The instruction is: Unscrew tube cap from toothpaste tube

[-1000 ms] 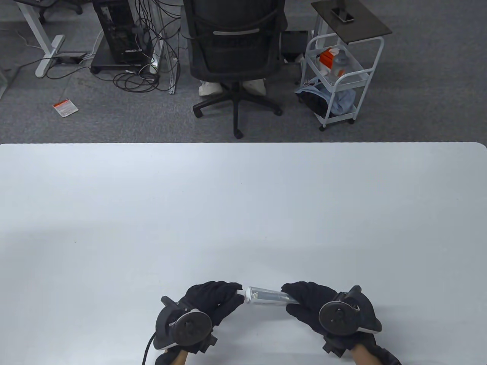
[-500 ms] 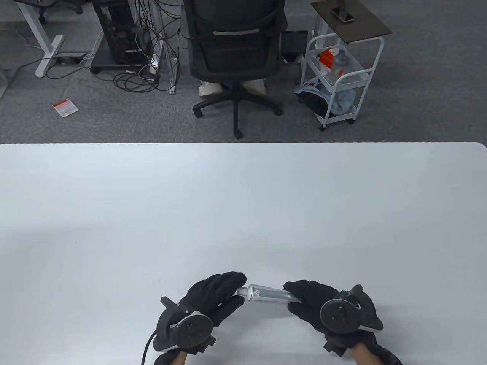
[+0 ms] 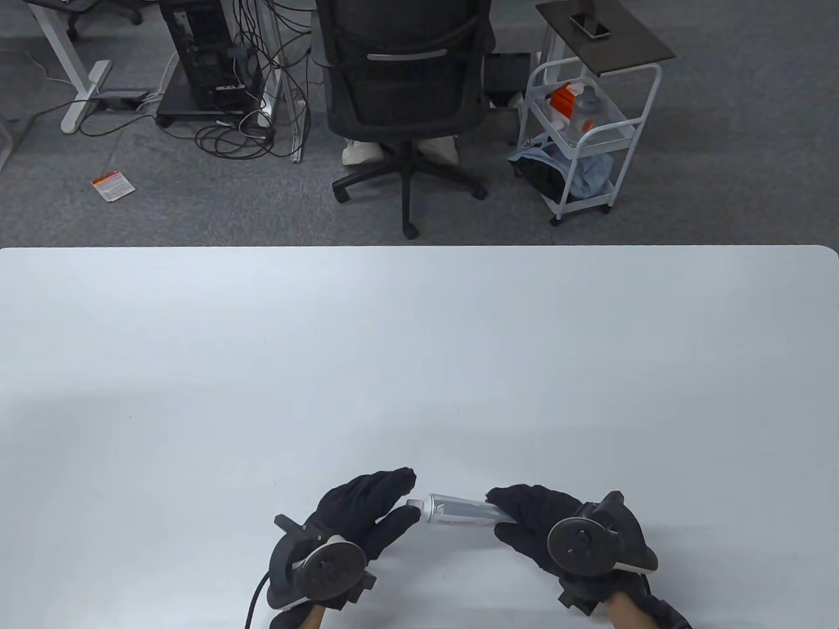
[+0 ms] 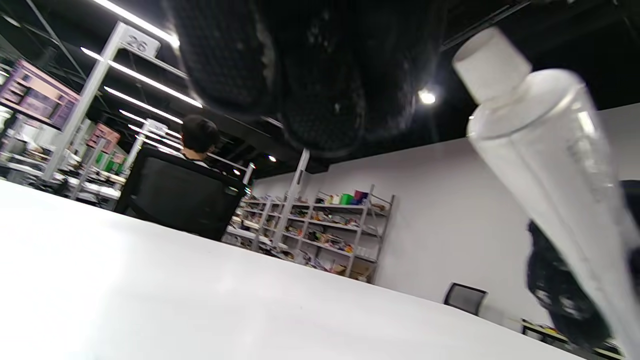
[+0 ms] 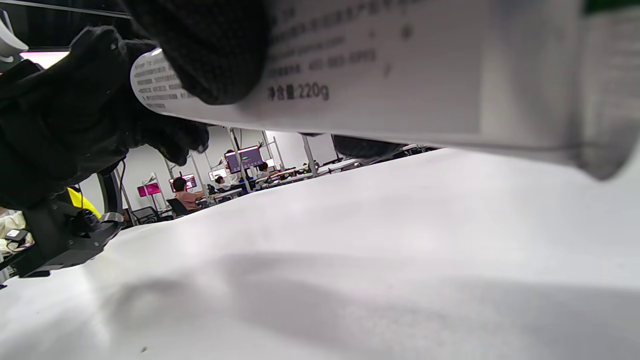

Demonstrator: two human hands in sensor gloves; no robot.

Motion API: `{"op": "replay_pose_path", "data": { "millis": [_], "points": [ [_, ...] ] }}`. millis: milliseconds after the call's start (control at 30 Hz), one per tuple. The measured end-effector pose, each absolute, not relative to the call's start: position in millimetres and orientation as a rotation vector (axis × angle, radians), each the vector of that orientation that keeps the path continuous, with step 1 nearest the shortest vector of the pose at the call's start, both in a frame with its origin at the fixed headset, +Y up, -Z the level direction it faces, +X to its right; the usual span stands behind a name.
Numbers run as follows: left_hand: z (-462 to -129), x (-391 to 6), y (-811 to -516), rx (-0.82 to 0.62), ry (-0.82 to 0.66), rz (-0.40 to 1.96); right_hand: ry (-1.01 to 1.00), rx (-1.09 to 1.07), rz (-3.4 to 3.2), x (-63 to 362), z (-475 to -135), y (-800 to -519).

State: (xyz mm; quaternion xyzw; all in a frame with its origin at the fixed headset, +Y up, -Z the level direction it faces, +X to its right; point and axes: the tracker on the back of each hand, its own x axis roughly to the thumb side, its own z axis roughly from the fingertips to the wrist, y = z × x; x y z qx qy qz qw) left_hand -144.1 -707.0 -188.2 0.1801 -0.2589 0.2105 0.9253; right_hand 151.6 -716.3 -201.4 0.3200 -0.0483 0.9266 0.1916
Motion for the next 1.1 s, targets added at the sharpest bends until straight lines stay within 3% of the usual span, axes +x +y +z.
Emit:
{"op": "replay_pose_path", "data": {
  "millis": [300, 733, 1100],
  "points": [
    [-188.2, -137.7, -706.7, 0.328, -0.564, 0.396, -0.128, 0.901, 2.597, 151.8, -201.5, -716.0],
    [-190.0, -138.6, -708.2, 0.354, -0.490, 0.451, -0.112, 0.924, 2.591, 148.4, -200.5, -717.3],
    [-192.4, -145.0, -705.2, 0.279, -0.585, 0.503, -0.120, 0.909, 2.578, 151.2, -201.3, -716.3]
  ]
}}
